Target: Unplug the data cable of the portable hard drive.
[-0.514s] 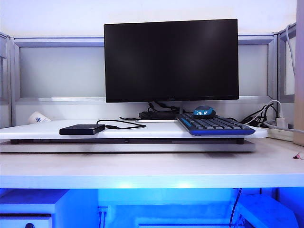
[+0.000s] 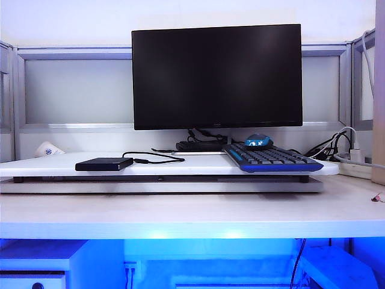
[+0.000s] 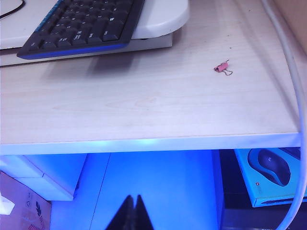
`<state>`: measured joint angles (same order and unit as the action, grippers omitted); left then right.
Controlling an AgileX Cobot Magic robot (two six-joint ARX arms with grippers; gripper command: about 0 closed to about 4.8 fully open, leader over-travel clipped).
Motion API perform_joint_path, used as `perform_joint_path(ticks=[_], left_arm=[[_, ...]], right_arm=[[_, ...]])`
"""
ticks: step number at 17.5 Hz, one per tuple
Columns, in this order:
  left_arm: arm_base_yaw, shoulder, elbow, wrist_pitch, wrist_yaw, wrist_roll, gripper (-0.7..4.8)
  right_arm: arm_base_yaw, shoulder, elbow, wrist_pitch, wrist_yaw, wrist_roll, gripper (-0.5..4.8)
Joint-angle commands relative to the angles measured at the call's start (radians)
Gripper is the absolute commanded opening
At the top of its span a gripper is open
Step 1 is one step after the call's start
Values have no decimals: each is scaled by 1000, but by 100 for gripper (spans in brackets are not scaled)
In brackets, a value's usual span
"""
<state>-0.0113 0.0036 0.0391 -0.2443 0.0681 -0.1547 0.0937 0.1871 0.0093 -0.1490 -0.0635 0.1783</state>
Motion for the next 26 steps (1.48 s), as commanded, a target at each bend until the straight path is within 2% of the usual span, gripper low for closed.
perform_joint_path(ticks=[1,5,7,8,10,11,12,13,14,15,16,17,18,21,23,26], left_arm=[[0,0,-5,12,0,-23,-6],[0,0,-5,119,62,-44,-4],[0,0,-3,188,104,-44,38],[0,0,-3,240,130,-45,67],[0,0,-3,303,138,-71,67],[0,0,-3,363,138,-118,67],[0,0,-3,410,139,-158,68],[0,0,-3,444,139,-190,87],[0,0,-3,469,139,-219,136],[0,0,-3,492,139,-271,260],[0,0,-3,498,139,-312,351],[0,0,-3,497,139,-353,416],[0,0,-3,493,146,-405,452],[0,0,-3,494,162,-538,464],[0,0,-3,496,161,-669,479],[0,0,-3,523,166,-823,479]], right_arm=[[0,-1,-3,25,-8,1,-5],[0,-1,-3,136,-46,3,-5],[0,-2,-3,207,-76,10,-4],[1,-2,-2,256,-91,36,4],[1,-2,-1,307,-95,81,54],[1,-2,5,333,-95,129,154],[1,-2,16,336,-95,164,216],[1,-2,24,338,-96,191,242],[1,-2,33,339,-96,217,256],[1,-2,44,345,-96,261,267],[1,-2,55,352,-97,291,267],[1,-2,65,365,-97,322,267],[1,-2,78,386,-98,351,270],[1,0,130,409,-100,373,300],[1,1,166,408,-100,373,385],[1,4,209,408,-100,376,401]])
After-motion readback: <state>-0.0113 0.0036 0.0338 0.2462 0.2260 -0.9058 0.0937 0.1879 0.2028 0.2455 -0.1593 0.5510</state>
